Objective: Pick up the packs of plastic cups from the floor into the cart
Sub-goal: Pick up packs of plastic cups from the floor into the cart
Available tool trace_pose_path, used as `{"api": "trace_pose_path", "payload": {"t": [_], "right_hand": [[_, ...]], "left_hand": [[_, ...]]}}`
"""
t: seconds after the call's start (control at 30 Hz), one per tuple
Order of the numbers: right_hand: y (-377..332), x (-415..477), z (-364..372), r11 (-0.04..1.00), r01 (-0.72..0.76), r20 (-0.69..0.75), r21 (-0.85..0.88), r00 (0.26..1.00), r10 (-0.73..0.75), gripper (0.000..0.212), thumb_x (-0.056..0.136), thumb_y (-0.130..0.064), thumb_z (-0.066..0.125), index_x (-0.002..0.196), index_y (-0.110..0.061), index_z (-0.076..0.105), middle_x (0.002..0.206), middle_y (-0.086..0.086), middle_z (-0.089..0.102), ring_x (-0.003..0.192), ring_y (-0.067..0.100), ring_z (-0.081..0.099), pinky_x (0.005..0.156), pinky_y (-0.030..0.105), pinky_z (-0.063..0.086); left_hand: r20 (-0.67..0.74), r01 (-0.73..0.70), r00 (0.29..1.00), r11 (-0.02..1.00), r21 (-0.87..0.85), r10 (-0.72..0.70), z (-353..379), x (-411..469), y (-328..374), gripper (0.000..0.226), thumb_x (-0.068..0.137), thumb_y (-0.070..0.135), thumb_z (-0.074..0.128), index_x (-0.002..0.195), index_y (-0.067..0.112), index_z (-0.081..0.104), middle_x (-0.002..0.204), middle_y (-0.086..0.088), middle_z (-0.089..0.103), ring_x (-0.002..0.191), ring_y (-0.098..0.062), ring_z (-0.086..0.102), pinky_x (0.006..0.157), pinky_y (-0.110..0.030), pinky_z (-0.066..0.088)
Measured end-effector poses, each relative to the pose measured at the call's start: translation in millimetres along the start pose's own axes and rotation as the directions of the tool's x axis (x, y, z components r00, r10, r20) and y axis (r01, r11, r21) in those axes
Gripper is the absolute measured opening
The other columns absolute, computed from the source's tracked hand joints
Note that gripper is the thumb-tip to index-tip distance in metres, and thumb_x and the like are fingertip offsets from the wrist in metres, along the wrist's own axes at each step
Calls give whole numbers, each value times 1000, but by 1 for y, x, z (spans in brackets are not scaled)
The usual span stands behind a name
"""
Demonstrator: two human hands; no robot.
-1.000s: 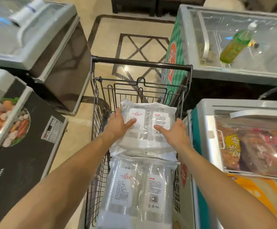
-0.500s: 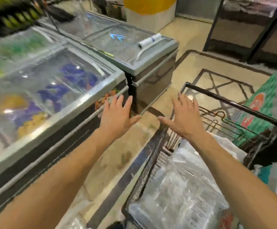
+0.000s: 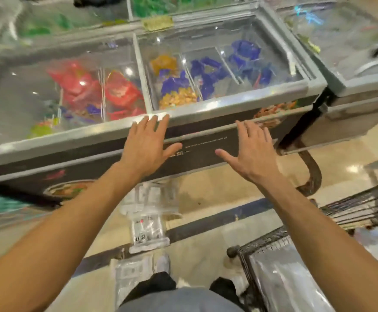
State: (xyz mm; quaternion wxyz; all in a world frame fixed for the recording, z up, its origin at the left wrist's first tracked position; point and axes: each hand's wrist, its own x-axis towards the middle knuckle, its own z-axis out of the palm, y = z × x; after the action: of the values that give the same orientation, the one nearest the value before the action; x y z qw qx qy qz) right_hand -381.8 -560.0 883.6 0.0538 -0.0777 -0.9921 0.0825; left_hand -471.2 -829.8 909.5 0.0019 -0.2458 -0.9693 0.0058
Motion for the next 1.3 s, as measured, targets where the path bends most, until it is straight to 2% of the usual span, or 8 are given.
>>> {"api": "trace_pose_path", "payload": {"t": [0.27, 0.5, 0.7, 0.77, 0.83, 0.97, 1.2, 1.3], "right_hand": [[-131, 25, 137, 997, 7, 181, 83, 983, -22, 102, 95, -86, 36, 163, -10, 37, 163, 14, 46, 151, 33, 41, 128, 56, 29], [-161, 68, 336, 981, -86, 314, 175, 949, 27, 110, 92, -90, 41, 166, -9, 27, 164, 14, 42, 149, 34, 41, 123, 51, 35], [-147, 84, 568, 973, -103, 382, 207, 924, 17, 117, 86, -92, 48, 167, -10, 24, 162, 14, 43, 148, 34, 42, 121, 53, 38], [-139, 84, 641, 967, -143, 412, 211, 910, 45, 116, 86, -91, 52, 166, -10, 25, 159, 14, 45, 145, 33, 44, 120, 52, 41], [-129, 82, 709, 964, -170, 453, 203, 889, 62, 117, 87, -89, 56, 166, -9, 24, 161, 17, 43, 146, 35, 44, 120, 51, 40], [-108, 72, 817, 965, -195, 497, 173, 864, 86, 117, 87, -88, 56, 167, -10, 19, 163, 20, 37, 146, 40, 43, 115, 55, 43], [-92, 59, 941, 932, -294, 505, 210, 849, 154, 114, 83, -86, 65, 162, -14, 26, 155, 10, 44, 139, 33, 50, 100, 44, 44], [-93, 62, 968, 914, -329, 524, 238, 836, 165, 115, 84, -86, 62, 163, -13, 23, 156, 10, 42, 142, 33, 46, 105, 46, 43]], "left_hand": [[154, 162, 976, 986, -46, -153, 112, -53, -155, 94, 100, 75, 33, 168, 10, 30, 162, -23, 46, 148, -44, 44, 122, -57, 36], [267, 320, 919, 944, -82, -289, 302, -23, -218, 103, 93, 80, 17, 170, 12, 22, 168, -21, 38, 154, -41, 37, 125, -55, 30], [273, 395, 896, 909, -134, -349, 538, 15, -235, 99, 96, 77, 28, 163, 4, 32, 151, -28, 52, 134, -49, 51, 111, -59, 41], [302, 431, 874, 895, -116, -382, 612, 18, -236, 106, 92, 82, 19, 159, 2, 36, 143, -31, 55, 128, -52, 54, 103, -61, 45], [350, 448, 849, 891, -78, -396, 680, 17, -236, 113, 88, 85, 13, 161, 1, 30, 148, -34, 50, 130, -54, 53, 103, -63, 46], [425, 481, 805, 875, -56, -415, 803, 3, -235, 103, 100, 78, 35, 170, 6, 9, 161, -32, 37, 138, -54, 47, 107, -64, 43], [400, 554, 783, 826, -101, -476, 918, 8, -237, 112, 97, 83, 36, 168, 1, 11, 158, -32, 39, 139, -50, 45, 109, -61, 41], [390, 605, 762, 783, -146, -516, 935, 16, -238, 113, 95, 85, 40, 168, 4, 11, 155, -28, 41, 142, -48, 44, 113, -61, 39]]}}
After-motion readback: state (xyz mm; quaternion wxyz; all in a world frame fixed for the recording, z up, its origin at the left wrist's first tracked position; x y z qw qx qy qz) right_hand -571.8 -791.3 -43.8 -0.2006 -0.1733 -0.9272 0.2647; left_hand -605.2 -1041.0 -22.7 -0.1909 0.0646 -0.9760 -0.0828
